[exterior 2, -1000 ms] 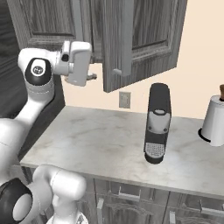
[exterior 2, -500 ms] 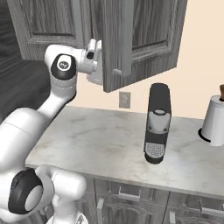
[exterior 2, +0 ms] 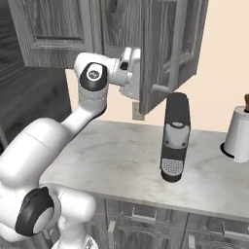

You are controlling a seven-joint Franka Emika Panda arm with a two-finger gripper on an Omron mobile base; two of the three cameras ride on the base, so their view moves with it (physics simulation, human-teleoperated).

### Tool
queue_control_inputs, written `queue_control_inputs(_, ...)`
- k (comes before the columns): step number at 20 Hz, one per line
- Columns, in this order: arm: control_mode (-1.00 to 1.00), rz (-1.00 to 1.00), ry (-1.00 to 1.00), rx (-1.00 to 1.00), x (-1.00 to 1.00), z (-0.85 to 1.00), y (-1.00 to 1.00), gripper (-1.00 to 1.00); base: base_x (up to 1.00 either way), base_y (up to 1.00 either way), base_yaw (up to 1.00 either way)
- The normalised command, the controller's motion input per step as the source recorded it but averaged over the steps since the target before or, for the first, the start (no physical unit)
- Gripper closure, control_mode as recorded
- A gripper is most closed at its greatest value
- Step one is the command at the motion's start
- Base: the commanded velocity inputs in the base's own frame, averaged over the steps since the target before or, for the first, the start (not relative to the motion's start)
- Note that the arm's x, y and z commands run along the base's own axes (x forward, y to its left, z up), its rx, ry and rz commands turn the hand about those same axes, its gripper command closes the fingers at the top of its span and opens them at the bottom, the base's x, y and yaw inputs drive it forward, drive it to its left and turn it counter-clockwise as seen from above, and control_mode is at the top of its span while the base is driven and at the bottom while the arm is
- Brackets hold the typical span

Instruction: Get the candle and the beer from the cabinet and move them to the dining counter.

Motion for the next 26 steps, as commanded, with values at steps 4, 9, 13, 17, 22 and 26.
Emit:
queue_control_inputs(4, -1.0, -0.13, 0.0, 0.0, -0.06, 0.0, -0.78, -1.0, 0.0, 0.0, 0.0)
queue_control_inputs(9, -1.0, -0.1, 0.0, 0.0, 0.01, -0.03, -0.66, -1.0, 0.0, 0.0, 0.0)
queue_control_inputs(13, -1.0, -0.02, 0.01, 0.0, 0.01, -0.12, -0.55, -1.0, 0.0, 0.0, 0.0)
queue_control_inputs(17, -1.0, 0.0, -0.01, 0.0, -0.17, -0.08, -0.16, -1.0, 0.0, 0.0, 0.0)
queue_control_inputs(22, -1.0, 0.04, -0.12, 0.02, -0.14, -0.01, 0.64, -1.0, 0.0, 0.0, 0.0)
queue_control_inputs(26, -1.0, 0.1, -0.25, 0.04, 0.0, 0.0, 0.99, -1.0, 0.0, 0.0, 0.0)
